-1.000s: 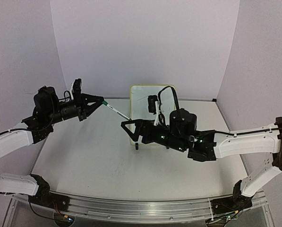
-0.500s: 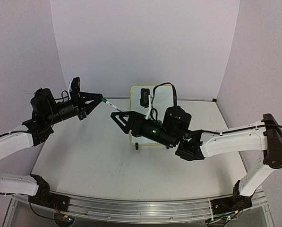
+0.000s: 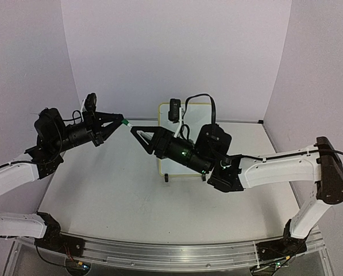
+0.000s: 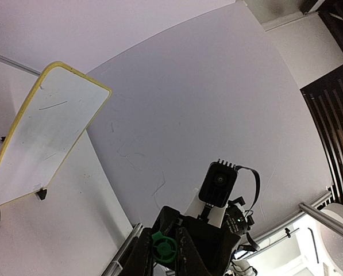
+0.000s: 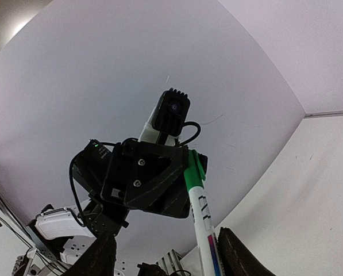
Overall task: Write a sentence on the whiteboard
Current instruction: Open the pen cap from the whiteboard marker, then place the pen cap at the center of the board, then hold the whiteboard on the whiteboard stand.
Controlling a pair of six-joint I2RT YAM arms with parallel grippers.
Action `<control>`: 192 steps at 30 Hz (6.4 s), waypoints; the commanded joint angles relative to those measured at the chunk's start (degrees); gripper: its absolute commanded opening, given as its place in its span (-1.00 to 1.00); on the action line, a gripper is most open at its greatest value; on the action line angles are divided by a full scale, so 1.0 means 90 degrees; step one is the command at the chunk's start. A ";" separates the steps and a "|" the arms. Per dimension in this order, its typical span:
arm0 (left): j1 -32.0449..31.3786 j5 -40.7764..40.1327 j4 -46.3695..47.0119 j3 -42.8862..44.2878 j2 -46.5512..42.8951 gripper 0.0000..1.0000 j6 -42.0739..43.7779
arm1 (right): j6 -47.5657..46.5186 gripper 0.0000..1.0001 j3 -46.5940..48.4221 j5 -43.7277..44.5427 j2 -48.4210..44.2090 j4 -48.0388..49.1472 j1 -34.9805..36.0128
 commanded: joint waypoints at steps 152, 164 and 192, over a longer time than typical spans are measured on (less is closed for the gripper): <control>0.0576 0.2238 -0.3178 0.5551 0.6028 -0.06 0.6712 | -0.1552 -1.00 -0.2008 -0.1452 -0.3742 -0.4703 -0.2255; 0.0493 0.2517 -0.3210 0.5685 0.6192 -0.50 0.6843 | -0.1483 -1.00 -0.2001 -0.1537 -0.3649 -0.4660 -0.2256; 0.0389 0.2614 -0.3253 0.4454 0.5546 -1.00 0.7970 | -0.1384 -1.00 -0.1897 -0.1548 -0.3349 -0.4625 -0.2224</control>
